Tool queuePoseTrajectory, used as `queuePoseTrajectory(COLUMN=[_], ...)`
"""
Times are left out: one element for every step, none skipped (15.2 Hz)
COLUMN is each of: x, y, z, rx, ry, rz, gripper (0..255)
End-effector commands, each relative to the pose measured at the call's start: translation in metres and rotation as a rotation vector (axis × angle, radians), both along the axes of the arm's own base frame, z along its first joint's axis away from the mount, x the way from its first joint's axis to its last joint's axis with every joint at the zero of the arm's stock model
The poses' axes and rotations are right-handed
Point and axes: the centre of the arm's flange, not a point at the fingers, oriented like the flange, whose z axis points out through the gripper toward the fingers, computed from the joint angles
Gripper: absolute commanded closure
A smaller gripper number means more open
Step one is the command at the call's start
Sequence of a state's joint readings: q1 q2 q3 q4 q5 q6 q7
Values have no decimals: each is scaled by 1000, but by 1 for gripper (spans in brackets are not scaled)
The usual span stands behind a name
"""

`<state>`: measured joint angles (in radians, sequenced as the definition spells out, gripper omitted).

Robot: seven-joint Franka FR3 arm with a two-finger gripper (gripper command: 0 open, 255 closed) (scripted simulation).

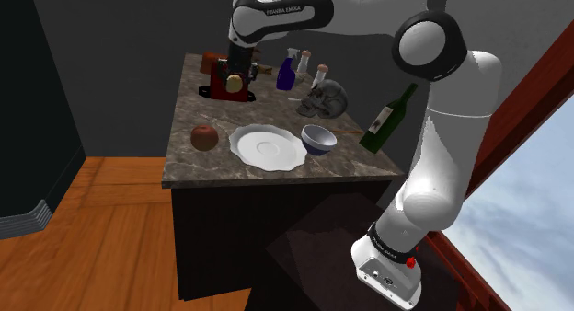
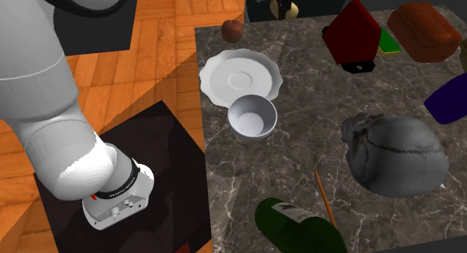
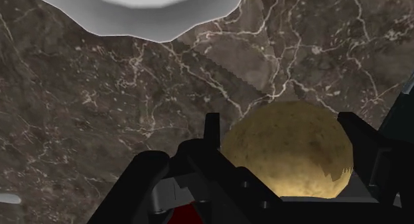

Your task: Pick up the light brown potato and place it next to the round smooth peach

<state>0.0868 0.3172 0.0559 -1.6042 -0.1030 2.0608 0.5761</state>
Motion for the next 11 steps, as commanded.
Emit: queuePoseTrajectory(x=[19,33,33,33,33,33,33,33,33,33,33], y=[18,30,30,30,30,30,30,30,30,30,30], z=[0,0,-5,-10,-15,-21,-26,-31,-36,-42,-47], rx=[0,0,0,0,0,0,0,0,0,0,0], ry=[0,0,0,0,0,0,0,0,0,0,0], rz=[-1,-1,-1,-1,-1,-1,-1,-1,-1,-1,-1], gripper=[255,255,255,255,255,255,255,255,255,255,255])
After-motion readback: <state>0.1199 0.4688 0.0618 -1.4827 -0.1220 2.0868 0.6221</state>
